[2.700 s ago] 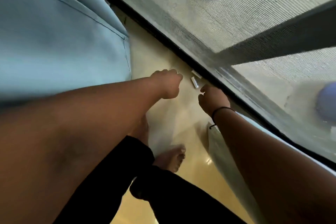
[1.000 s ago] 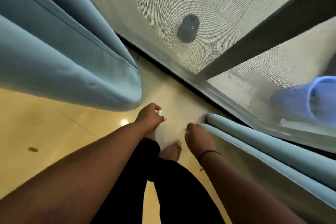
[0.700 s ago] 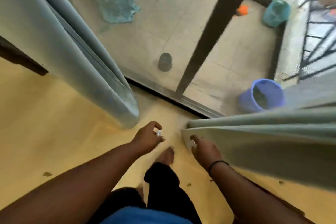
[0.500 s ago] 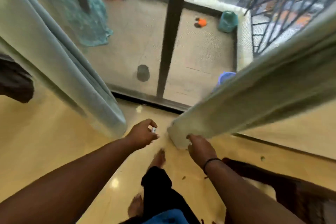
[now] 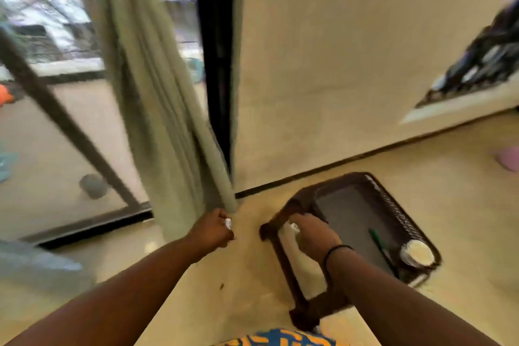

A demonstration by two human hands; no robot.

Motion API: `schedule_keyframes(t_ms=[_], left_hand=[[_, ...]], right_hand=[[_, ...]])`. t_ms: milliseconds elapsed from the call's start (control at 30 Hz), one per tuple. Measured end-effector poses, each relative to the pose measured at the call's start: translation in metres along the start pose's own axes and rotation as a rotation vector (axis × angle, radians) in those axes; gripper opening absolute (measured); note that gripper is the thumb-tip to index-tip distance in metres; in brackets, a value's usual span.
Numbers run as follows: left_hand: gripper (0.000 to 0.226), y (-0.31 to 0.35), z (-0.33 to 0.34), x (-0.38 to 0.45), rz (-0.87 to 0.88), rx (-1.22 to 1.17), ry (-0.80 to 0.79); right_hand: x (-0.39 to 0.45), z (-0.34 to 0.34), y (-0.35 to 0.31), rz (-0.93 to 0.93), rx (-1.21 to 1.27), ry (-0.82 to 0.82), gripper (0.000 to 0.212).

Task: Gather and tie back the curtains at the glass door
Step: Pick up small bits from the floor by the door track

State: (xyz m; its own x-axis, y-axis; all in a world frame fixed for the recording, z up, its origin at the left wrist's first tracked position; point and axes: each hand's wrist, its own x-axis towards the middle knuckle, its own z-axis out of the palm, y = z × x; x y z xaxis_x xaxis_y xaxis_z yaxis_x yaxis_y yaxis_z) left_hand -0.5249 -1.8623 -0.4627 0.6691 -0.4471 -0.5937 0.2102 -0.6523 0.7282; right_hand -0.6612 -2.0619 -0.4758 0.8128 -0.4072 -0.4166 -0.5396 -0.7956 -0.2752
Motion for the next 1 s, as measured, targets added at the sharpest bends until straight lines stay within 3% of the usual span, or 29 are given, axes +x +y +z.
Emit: schedule_keyframes(t_ms=[167, 400, 600, 833, 1000], left_hand=[[0.027, 0.086, 0.168, 0.024, 0.095, 0.11, -0.142], [0.031, 0.118, 0.319, 0.03, -0.062, 0.084, -0.371], [0.028, 0.097, 0.381, 0.062, -0.173, 0.157, -0.378], [0.022, 0.07, 0.427, 0.099, 0.009, 0.471, -0.398], [0.03, 0.067, 0.437, 0.113, 0.129, 0.792, -0.403]], right_hand=[[-0.043, -0.026, 0.168, 0.179, 0.141, 0.015, 0.031], [-0.057, -0.025, 0.315, 0.496, 0.291, 0.03, 0.033], [-0.035, 0.015, 0.339, 0.428, 0.29, -0.049, 0.035], [-0.008, 0.048, 0.341, 0.187, -0.007, -0.108, 0.019], [0.006, 0.053, 0.351, 0.171, -0.051, -0.212, 0.018]])
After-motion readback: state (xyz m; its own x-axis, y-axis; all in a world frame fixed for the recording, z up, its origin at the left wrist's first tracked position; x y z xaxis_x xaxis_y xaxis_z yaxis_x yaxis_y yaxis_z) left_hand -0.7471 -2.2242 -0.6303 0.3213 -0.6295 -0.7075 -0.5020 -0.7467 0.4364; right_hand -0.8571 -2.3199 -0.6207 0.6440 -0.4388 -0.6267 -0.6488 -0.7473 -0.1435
